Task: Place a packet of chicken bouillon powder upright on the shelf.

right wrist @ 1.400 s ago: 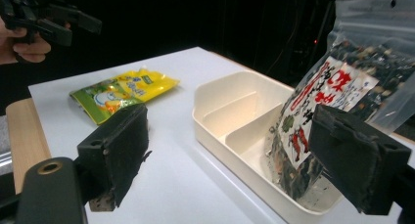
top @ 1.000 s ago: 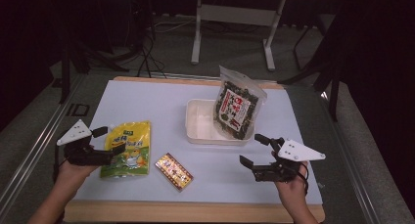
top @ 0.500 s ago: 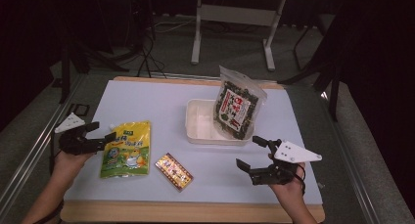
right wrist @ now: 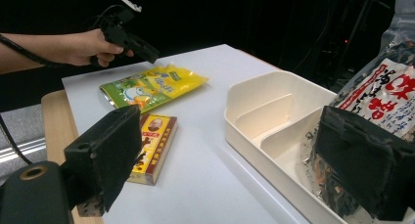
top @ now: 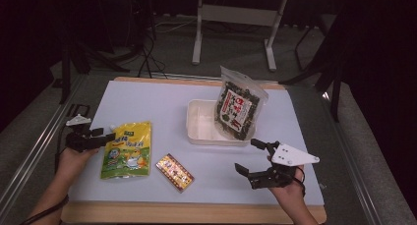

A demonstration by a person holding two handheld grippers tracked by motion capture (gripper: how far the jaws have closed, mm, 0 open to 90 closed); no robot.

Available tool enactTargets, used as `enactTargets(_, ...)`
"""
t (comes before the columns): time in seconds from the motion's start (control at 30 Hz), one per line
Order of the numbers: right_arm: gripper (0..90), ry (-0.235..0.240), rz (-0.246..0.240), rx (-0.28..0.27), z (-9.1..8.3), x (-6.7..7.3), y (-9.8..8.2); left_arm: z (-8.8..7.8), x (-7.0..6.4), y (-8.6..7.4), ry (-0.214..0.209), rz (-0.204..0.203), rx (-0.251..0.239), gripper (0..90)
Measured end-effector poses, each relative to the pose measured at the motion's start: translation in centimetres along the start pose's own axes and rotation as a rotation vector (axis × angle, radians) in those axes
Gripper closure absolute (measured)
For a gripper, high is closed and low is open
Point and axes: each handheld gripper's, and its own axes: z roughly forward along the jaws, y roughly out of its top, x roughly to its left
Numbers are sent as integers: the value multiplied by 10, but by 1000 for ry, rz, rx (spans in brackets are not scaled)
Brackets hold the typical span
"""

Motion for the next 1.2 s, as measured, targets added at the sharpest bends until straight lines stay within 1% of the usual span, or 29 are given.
enactTargets(0.03, 101, 0, 0, 0, 0, 0, 0, 2, 1, -1, 6, 0, 11, 359)
enactTargets(0.07, 101, -1, -4, 0, 0, 0, 0, 6, 4, -3, 14, -9, 23, 359)
enactTargets(0.1, 101, -1, -4, 0, 0, 0, 0, 6, 4, -3, 14, -9, 23, 359)
enactTargets(0.13, 101, 0, -10, 8, 1, 1, 0, 10, 5, -5, 29, -9, 33, 359)
enactTargets(0.27, 101, 0, -20, 12, 2, 2, 0, 14, 6, -7, 42, -10, 46, 358)
enactTargets(0.37, 101, 0, -19, 15, 2, 2, 0, 17, 7, -8, 39, -21, 51, 358)
enactTargets(0.43, 101, 2, -18, 16, 2, 2, 0, 18, 6, -8, 47, -9, 56, 359)
enactTargets(0.5, 101, 2, -21, 17, 2, 2, 0, 18, 6, -8, 47, -9, 56, 359)
enactTargets(0.57, 101, 4, -23, 19, 2, 3, 0, 20, 2, -7, 67, 12, 71, 361)
enactTargets(0.67, 101, 4, -25, 24, 3, 3, 0, 20, -1, -6, 78, 16, 83, 360)
enactTargets(0.73, 101, 6, -23, 23, 3, 3, 0, 21, -6, -6, 90, 38, 95, 361)
enactTargets(0.77, 101, 5, -21, 25, 3, 2, 0, 23, -10, -6, 105, 58, 102, 362)
enactTargets(0.8, 101, 5, -21, 25, 3, 2, 0, 23, -10, -6, 105, 58, 102, 364)
enactTargets(0.83, 101, 7, -21, 27, 3, 2, 0, 23, -12, -6, 114, 59, 117, 372)
enactTargets(0.9, 101, 9, -21, 26, 3, 3, 0, 23, -13, -5, 113, 58, 120, 386)
enactTargets(0.93, 101, 9, -21, 25, 3, 3, 0, 23, -13, -4, 110, 62, 130, 394)
enactTargets(1.0, 101, 10, -26, 27, 3, 4, 1, 23, -14, -3, 106, 67, 135, 419)
enactTargets(1.07, 101, 8, -28, 25, 2, 4, 1, 23, -17, -4, 102, 72, 132, 480)
enactTargets(1.2, 101, 7, -29, 28, 3, 3, 1, 23, -18, -3, 112, 67, 135, 506)
